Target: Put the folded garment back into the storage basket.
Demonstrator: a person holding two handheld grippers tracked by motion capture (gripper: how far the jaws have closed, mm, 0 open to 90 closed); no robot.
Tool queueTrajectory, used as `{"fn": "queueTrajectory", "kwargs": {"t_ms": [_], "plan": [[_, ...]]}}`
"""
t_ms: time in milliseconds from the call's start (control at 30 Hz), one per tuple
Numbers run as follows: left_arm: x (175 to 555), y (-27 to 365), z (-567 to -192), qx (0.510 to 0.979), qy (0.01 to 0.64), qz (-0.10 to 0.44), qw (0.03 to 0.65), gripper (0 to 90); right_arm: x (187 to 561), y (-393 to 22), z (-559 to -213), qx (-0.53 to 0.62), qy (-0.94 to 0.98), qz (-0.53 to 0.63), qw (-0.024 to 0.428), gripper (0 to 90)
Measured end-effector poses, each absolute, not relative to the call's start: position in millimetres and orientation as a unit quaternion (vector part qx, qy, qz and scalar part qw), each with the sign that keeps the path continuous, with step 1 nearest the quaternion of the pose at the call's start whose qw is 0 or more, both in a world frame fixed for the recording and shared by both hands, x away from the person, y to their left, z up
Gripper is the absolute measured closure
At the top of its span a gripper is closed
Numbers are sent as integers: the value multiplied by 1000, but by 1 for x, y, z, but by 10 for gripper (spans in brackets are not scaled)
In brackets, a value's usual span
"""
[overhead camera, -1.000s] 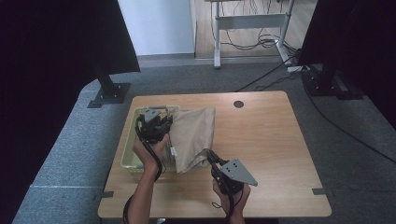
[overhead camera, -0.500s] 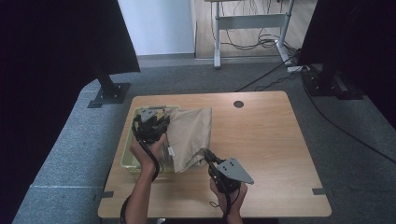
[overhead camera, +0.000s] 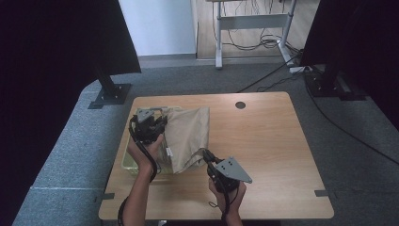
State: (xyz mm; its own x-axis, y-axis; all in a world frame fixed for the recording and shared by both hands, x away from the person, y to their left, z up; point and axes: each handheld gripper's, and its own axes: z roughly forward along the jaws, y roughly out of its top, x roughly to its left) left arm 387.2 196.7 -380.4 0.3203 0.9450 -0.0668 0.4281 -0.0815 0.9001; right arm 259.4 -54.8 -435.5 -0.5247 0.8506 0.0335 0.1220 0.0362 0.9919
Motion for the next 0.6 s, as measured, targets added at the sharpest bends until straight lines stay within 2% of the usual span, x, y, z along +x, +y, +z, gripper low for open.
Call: {"fn": "queueTrajectory", "kwargs": {"t_ms": [600], "plan": [[390, 215, -382, 670, 516, 290, 448, 832, 268, -37, -438, 370, 651, 588, 304, 863]]}}
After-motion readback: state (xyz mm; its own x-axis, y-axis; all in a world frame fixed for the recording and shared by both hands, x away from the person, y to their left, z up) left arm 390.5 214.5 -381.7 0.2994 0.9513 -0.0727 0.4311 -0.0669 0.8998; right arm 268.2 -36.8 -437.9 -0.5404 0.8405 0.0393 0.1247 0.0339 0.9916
